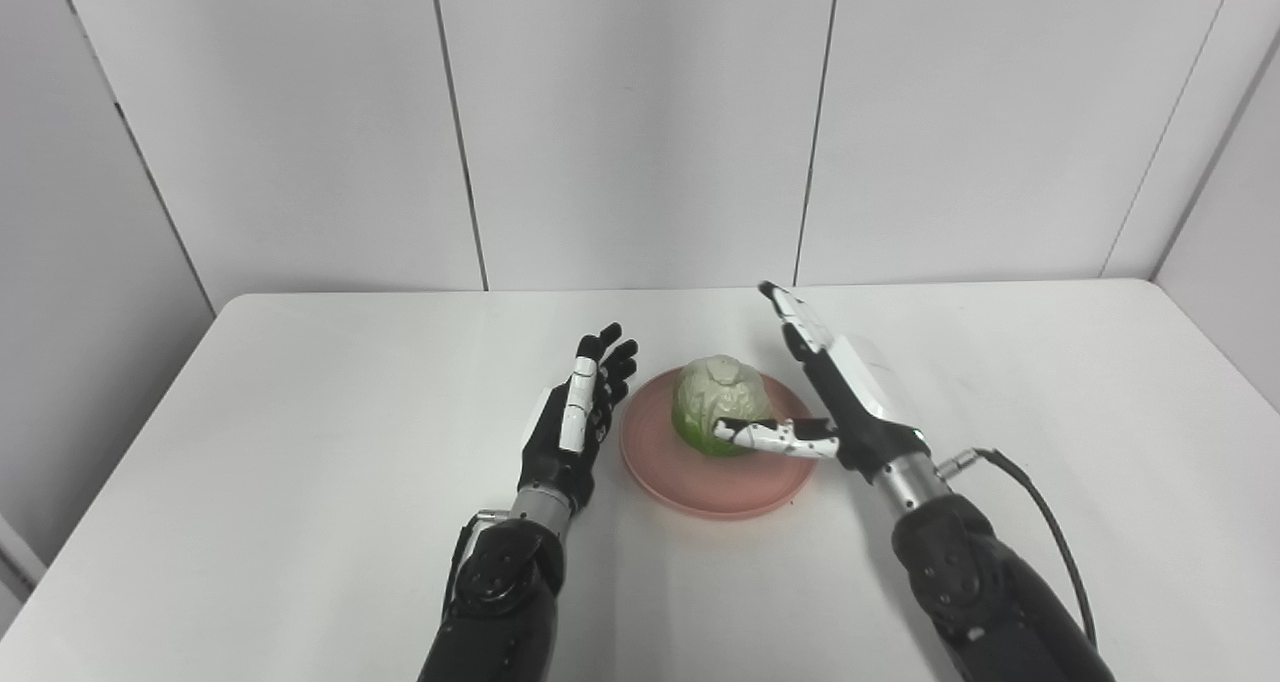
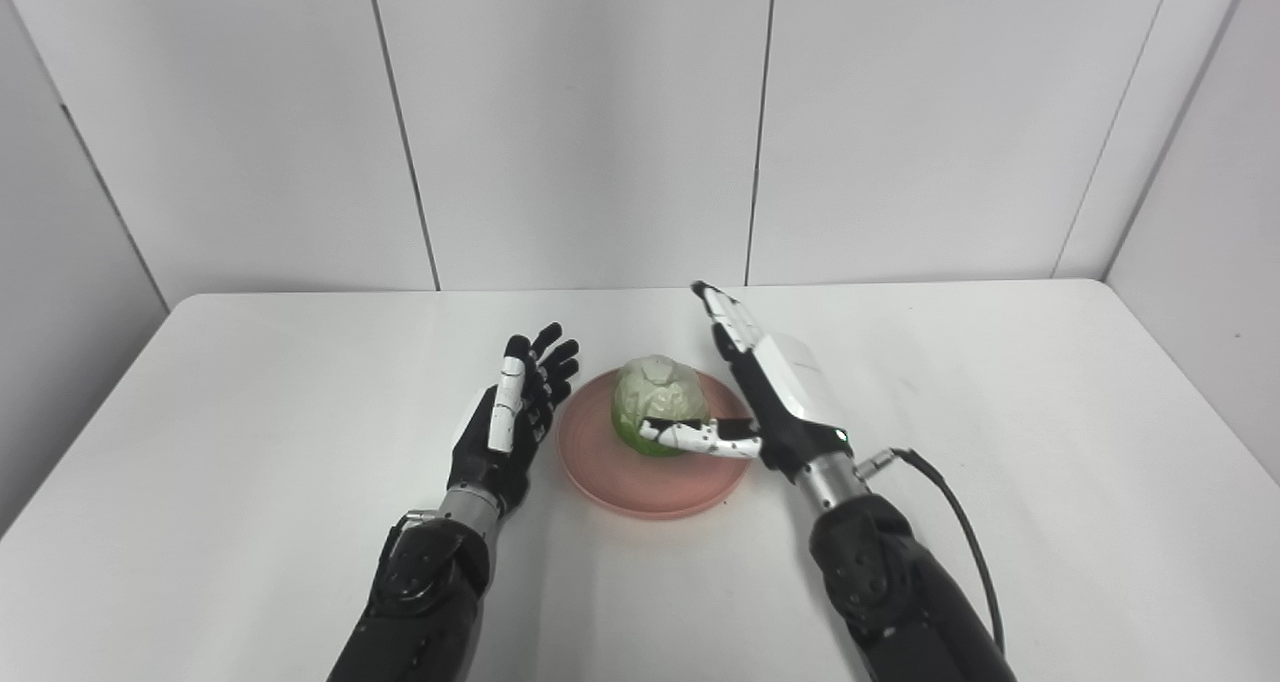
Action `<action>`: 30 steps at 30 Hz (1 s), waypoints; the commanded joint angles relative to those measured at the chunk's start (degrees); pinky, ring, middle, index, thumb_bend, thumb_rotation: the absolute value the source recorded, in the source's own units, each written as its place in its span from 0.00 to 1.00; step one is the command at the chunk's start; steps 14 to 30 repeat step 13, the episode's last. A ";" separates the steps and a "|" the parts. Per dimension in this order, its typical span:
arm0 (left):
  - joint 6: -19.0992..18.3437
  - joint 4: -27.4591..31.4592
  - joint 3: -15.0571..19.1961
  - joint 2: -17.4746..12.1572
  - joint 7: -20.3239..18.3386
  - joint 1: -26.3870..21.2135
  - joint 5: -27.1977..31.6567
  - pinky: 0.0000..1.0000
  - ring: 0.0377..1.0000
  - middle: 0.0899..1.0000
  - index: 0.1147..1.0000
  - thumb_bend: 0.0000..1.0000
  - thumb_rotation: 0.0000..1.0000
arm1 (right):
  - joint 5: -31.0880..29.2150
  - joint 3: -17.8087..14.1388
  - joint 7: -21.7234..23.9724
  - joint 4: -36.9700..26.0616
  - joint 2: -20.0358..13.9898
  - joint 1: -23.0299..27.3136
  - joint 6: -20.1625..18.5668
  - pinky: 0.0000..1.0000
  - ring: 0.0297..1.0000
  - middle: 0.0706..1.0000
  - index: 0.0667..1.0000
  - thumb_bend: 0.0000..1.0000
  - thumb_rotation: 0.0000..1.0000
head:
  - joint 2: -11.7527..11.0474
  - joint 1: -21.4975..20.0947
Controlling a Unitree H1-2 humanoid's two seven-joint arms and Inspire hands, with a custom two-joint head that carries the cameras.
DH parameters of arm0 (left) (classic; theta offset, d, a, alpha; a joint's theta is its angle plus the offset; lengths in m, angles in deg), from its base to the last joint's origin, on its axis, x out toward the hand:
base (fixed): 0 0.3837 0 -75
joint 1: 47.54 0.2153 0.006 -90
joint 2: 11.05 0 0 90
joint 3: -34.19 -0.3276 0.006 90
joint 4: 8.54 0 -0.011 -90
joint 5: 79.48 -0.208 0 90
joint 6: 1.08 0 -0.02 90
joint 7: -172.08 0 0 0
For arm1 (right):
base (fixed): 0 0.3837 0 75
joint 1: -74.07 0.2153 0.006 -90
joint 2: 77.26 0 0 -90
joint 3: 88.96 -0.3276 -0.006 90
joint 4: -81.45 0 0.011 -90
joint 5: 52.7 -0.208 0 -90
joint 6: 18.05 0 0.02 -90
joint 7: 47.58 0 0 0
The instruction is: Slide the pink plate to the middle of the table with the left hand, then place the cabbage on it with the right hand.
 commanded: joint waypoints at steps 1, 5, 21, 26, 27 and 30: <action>0.11 0.74 0.15 -0.82 -0.89 -0.11 0.60 1.00 0.97 0.93 0.92 0.78 1.00 | -5.89 -2.89 -0.68 -0.57 2.17 1.09 2.33 0.88 1.00 1.00 1.00 0.77 0.68 | -0.04 0.02; -0.06 1.43 0.30 -1.11 -0.60 0.26 0.29 1.00 0.99 0.96 0.94 0.78 1.00 | -15.86 -7.19 2.16 0.36 5.18 -0.07 1.96 0.98 1.00 1.00 1.00 0.72 0.84 | 0.20 0.09; 1.85 1.56 0.38 -0.81 1.79 0.74 -1.30 1.00 1.00 1.00 1.00 0.77 1.00 | -27.31 -10.94 7.45 1.24 7.70 0.13 1.86 1.00 1.00 1.00 1.00 0.70 0.92 | 0.15 -0.22; 1.85 1.56 0.38 -0.81 1.79 0.74 -1.30 1.00 1.00 1.00 1.00 0.77 1.00 | -27.31 -10.94 7.45 1.24 7.70 0.13 1.86 1.00 1.00 1.00 1.00 0.70 0.92 | 0.15 -0.22; 1.85 1.56 0.38 -0.81 1.79 0.74 -1.30 1.00 1.00 1.00 1.00 0.77 1.00 | -27.31 -10.94 7.45 1.24 7.70 0.13 1.86 1.00 1.00 1.00 1.00 0.70 0.92 | 0.15 -0.22; 1.85 1.56 0.38 -0.81 1.79 0.74 -1.30 1.00 1.00 1.00 1.00 0.77 1.00 | -27.31 -10.94 7.45 1.24 7.70 0.13 1.86 1.00 1.00 1.00 1.00 0.70 0.92 | 0.15 -0.22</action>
